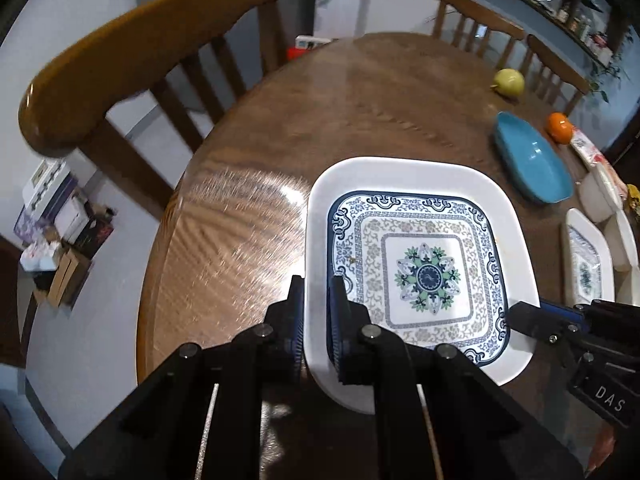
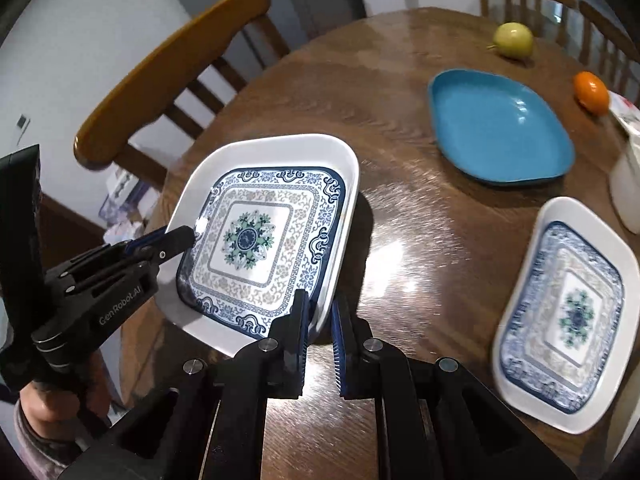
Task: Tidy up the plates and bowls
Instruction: 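Slide the held plate toward the chair and open both grippers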
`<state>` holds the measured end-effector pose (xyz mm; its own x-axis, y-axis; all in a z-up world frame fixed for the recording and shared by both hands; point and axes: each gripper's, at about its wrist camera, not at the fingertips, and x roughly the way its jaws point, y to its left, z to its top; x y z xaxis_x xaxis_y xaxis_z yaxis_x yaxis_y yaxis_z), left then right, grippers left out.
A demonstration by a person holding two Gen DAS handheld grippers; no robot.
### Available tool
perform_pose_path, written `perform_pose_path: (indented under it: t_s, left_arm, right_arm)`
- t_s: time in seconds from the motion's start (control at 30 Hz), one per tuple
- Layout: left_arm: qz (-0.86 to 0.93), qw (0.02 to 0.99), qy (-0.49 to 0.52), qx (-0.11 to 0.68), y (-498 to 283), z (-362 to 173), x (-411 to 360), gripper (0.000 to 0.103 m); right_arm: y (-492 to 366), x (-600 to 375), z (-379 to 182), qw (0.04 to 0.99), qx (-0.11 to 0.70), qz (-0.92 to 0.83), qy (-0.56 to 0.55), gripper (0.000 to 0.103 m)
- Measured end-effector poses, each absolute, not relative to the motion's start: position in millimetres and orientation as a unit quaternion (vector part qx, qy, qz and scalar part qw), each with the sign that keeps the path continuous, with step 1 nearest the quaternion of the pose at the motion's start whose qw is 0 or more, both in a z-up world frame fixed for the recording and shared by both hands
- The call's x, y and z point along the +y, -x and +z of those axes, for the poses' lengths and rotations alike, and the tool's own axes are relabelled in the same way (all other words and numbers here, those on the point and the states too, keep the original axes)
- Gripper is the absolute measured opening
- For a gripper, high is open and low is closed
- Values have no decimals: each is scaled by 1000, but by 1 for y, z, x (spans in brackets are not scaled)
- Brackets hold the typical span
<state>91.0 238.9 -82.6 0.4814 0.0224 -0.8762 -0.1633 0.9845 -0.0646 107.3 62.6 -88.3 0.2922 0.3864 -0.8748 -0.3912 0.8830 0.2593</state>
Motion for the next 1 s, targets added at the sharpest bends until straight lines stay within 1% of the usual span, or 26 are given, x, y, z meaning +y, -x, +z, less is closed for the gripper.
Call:
perform_pose_path:
  t_s: [0.3,0.4,0.43,0.47,0.5,0.53,0.57,0.6,0.63,0.67,0.7,0.77,0.8,0.83,1.0]
  left_arm:
    - [57,857,65,508,-90,-90,234,10]
    - [59,859,60,504,-87,-88,230,12]
    - [62,861,56,502,-86,-87,229,14]
    - [63,863,52,498,-85,-84,227,17]
    - [66,865,48,494,-83,-80,225,27]
    - [68,868,46,490,-82,-77,224,39]
    - [70,871,46,485,-80,-73,223,46]
    - [73,875,44,477,-77,-67,221,57]
    - [75,877,42,472,-75,-63,219,63]
    - [77,880,40,466,-72,-59,217,64]
    - [77,883,39,462,-69,-54,215,65]
    - [74,886,37,457,-65,-47,208,70]
    - [72,888,36,452,-63,-43,203,76]
    - [71,890,35,448,-60,-40,198,79]
    - [45,898,28,437,-52,-26,170,83]
  right_arm:
    - [-110,69,-98,801,551,232,22,12]
    - [-110,69,-98,805,549,222,23,13]
    - [-106,63,-96,806,548,223,21,13]
    - [-104,62,-93,809,544,224,18,13]
    - [-102,59,-90,812,539,225,17,16]
    - [-100,54,-86,814,536,224,20,19]
    - [-96,50,-81,819,529,221,21,25]
    - [-94,46,-78,822,524,221,20,32]
    - [-91,42,-74,825,520,220,17,35]
    - [-87,36,-69,829,515,219,11,39]
    - [-85,31,-66,831,512,219,7,40]
    - [-77,18,-58,838,503,213,-3,40]
    - [-75,13,-56,840,500,211,-7,40]
    - [-71,7,-52,843,495,208,-13,40]
    - [-56,-29,-40,857,478,187,-39,41]
